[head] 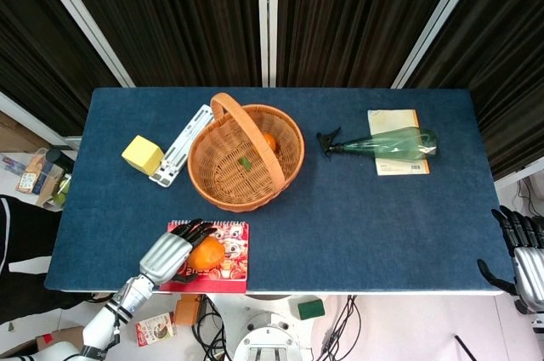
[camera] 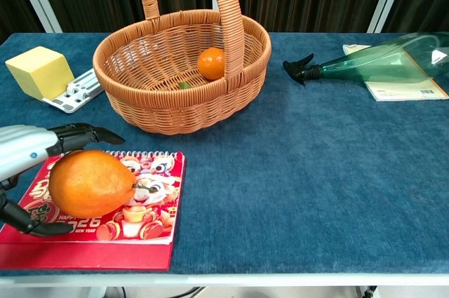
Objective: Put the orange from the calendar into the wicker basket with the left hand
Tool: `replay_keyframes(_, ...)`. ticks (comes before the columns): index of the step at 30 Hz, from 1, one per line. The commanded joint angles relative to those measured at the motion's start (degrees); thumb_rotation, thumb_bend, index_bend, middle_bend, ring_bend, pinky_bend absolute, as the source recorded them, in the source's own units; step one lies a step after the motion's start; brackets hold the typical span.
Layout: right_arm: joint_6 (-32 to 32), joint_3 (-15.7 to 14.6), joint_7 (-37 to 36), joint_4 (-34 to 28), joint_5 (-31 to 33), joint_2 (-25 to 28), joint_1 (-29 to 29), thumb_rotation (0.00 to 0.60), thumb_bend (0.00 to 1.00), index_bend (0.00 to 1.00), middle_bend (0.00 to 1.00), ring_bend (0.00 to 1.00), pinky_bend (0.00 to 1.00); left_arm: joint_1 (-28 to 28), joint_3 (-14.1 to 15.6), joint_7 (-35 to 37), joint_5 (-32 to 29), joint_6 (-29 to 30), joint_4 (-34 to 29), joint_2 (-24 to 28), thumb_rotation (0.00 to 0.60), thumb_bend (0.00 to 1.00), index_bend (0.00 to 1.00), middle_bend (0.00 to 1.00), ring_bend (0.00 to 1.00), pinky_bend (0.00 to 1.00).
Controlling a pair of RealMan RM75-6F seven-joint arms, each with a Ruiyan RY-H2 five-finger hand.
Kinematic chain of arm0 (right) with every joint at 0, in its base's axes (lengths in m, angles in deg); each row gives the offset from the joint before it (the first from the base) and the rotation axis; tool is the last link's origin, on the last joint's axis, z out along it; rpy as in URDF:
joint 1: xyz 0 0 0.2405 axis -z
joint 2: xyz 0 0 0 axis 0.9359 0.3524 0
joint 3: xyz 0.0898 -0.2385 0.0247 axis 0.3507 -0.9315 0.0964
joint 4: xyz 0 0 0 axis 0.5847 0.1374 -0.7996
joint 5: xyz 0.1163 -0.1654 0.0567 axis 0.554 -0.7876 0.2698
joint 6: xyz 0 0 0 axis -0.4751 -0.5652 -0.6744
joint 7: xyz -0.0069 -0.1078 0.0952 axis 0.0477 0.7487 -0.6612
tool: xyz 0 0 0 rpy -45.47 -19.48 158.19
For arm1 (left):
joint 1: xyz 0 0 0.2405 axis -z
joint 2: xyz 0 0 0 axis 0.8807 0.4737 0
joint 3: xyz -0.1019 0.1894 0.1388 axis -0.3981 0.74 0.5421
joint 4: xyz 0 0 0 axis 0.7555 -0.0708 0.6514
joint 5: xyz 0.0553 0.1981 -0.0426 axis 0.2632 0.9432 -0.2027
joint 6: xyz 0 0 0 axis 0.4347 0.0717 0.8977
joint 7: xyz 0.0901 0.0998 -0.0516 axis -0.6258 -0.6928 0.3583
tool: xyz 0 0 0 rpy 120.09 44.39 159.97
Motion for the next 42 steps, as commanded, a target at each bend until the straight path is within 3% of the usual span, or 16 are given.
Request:
replay_keyframes(1,0.0,0.0,0.0,0.0,0.2,0.0,0.0,0.600,0.33,0.00,0.00,0.00,0.00,0.5,-0.1,0.3,-0.2,0.0,0.4,-0.6,0.600,0.16,0.20,0.18,0.14,0.29)
replay_keyframes(6,-0.2,0.1,0.0,-0.1,0.3,0.1,0.0,0.600,0.33,0.00,0.00,0.00,0.00,0.5,-0.5,1.1,0.6,2.5,1.3,-1.7,0.600,0.22,0.39,0.43,0.34,0.38)
replay_keyframes(10,0.2,0.2,-0.4,-0.1,0.3,0.3,0.1,0.600,0.33,0.00,0.00,0.00,0.00,0.5,-0.2,0.0,-0.1,2.6,0.4,-1.0,0.600,0.25,0.45,0.52,0.42,0.40)
replay_keyframes(14,0.2,0.2,-0.6,0.0,0.4,0.3,0.2,0.600,0.33,0.00,0.00,0.00,0.00,0.1,0.0,-0.2,1.0,4.8,-2.6,1.0,0.600,0.25,0.46,0.54,0.44,0.41)
replay_keyframes(20,0.0,0.2,-0.8,0.0,0.4,0.4,0.1,0.600,0.33,0.00,0.00,0.00,0.00,-1.2,-0.7,0.6,3.7,11.7,-11.1,9.5,0.600,0.25,0.46,0.52,0.44,0.41)
replay_keyframes(25,-0.3,0.2,-0.5,-0.1,0.4,0.3,0.0,0.600,0.33,0.00,0.00,0.00,0.00,-0.8,-5.1,-1.2,1.4,14.5,-17.4,17.0,0.600,0.25,0.46,0.52,0.44,0.41)
replay_keyframes(29,-0.1,0.1,0.1,-0.3,0.2,0.2,0.0,0.600,0.33,0.00,0.00,0.00,0.00,2.7,-10.7,-2.0,-4.8,11.6,-19.0,18.7,0.600,0.25,0.46,0.52,0.44,0.42)
replay_keyframes(35,-0.7,0.3,0.5,-0.3,0.7,0.0,-0.2,0.600,0.33,0.00,0.00,0.00,0.00,12.1,-17.2,-3.1,-16.9,-0.6,-16.2,16.0,0.600,0.25,0.46,0.51,0.44,0.41)
replay_keyframes(39,-0.8,0.2,0.8,-0.3,0.7,0.0,-0.3,0.600,0.33,0.00,0.00,0.00,0.00,19.8,-20.7,-3.9,-26.0,-9.0,-9.3,11.0,0.600,0.25,0.46,0.51,0.44,0.40)
replay_keyframes(42,-0.1,0.3,0.4,-0.3,0.7,0.1,0.0,0.600,0.33,0.00,0.00,0.00,0.00,23.9,-20.9,-6.3,-29.7,-12.1,-3.4,6.8,0.600,0.25,0.45,0.50,0.43,0.40)
